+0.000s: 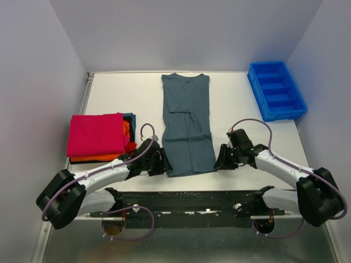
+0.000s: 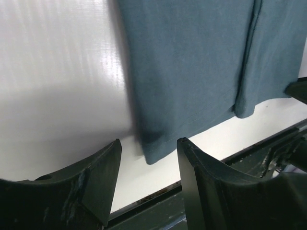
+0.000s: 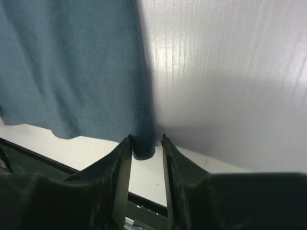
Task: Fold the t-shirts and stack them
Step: Grab the bottom of the folded rectangular tshirt with both arms
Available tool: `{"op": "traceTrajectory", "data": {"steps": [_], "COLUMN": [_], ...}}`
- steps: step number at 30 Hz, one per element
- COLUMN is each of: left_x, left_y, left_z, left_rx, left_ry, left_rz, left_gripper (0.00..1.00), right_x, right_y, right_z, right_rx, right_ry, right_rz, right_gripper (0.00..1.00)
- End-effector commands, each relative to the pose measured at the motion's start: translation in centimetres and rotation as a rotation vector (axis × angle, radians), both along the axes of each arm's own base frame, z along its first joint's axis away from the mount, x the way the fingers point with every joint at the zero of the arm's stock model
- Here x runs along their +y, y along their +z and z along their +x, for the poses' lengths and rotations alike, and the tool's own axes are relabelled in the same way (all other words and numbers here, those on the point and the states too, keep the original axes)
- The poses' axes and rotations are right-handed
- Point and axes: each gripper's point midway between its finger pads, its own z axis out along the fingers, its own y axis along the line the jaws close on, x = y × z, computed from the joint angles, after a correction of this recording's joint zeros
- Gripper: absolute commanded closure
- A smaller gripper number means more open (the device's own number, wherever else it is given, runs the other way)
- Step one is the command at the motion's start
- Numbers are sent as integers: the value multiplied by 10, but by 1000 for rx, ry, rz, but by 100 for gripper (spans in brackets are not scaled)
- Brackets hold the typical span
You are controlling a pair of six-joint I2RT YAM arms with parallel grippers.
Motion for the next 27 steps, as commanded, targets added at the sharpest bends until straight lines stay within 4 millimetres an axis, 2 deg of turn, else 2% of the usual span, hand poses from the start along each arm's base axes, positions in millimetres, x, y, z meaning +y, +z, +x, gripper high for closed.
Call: {"op": "traceTrajectory", "data": {"steps": [1,4,8,11,13,15,18,20,21,27], "left_x": [-15,-14,-10,-5,-3,-2,-1,1,2,10], "left_y": [-1,-2,-6,-12,-15,-18,-18,-14,-10,12], "left_z": [-4,-5,-11,-19,-23,-26,-27,-27,-27,-34], "left_rx": [40,47,73,102,115,130,135,129,122,104], "left_ry": [-20,-18,-22,-34,-42,-52,-64,-70,-69,-101], "left_rz": [-54,-49,-29,-3,1,4,20,29,34,45], "left_gripper": [37,41,51,51,53,60,80,97,100,100], "right_x": [11,10,10,13,15,16,17,17,17,12], "right_y": [-9,-15,-14,-13,-13,-12,-9,-5,-2,15], "right_z": [0,-6,-14,-22,-26,-29,-34,-37,-38,-49], "right_rx": [26,42,48,54,56,58,54,53,48,29], "right_ry": [22,11,15,24,30,37,46,49,49,46], "right_rz": [43,48,70,92,107,113,117,122,124,142], "right_gripper": [67,83,91,97,98,99,99,99,99,99]}}
